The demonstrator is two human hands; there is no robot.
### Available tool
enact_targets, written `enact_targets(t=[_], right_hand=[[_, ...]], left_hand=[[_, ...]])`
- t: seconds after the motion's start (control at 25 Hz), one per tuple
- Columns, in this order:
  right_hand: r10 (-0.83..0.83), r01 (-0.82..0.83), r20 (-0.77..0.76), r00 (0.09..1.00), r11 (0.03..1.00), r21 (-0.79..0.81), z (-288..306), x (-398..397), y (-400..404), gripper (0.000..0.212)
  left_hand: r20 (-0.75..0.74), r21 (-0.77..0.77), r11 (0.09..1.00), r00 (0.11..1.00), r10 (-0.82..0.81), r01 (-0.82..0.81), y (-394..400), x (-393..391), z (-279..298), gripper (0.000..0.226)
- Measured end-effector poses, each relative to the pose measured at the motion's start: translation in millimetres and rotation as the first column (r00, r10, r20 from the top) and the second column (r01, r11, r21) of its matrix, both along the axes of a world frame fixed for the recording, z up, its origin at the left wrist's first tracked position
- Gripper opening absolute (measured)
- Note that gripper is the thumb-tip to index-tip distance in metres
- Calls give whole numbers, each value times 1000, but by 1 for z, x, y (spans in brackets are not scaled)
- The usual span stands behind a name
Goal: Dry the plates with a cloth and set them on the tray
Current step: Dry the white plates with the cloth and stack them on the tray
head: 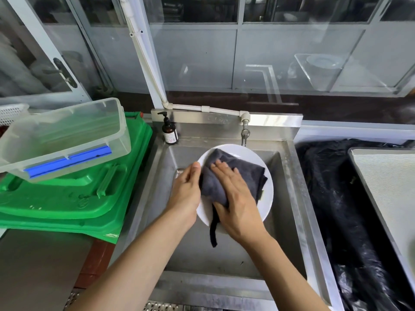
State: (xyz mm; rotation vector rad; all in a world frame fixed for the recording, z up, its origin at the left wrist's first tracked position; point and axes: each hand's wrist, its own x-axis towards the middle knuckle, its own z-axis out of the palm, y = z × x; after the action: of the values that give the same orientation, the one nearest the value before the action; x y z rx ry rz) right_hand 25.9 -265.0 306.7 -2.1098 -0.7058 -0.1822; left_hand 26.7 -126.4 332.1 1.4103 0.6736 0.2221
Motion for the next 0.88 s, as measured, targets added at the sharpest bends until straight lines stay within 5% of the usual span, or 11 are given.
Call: enact_targets(t=[0.2, 0.4, 0.72, 0.88], right_hand=[[195, -195, -50, 980, 981, 10, -5, -27, 3, 53], [216, -216, -8, 976, 972, -93, -21, -41, -19, 48], [-93, 80, -84, 992, 987, -138, -54, -41, -97, 47], [-372, 348, -178, 911, 925, -153, -76, -35, -140, 53]], left_hand=[[-77, -85, 994, 995, 59, -66, 15, 3, -2, 17], [-104, -114, 988, 990, 94, -106, 14, 3, -6, 12], [-159, -4, 998, 986, 56, -57, -1, 14, -30, 16], [-221, 17, 1000, 975, 16, -13, -18, 10, -45, 32]])
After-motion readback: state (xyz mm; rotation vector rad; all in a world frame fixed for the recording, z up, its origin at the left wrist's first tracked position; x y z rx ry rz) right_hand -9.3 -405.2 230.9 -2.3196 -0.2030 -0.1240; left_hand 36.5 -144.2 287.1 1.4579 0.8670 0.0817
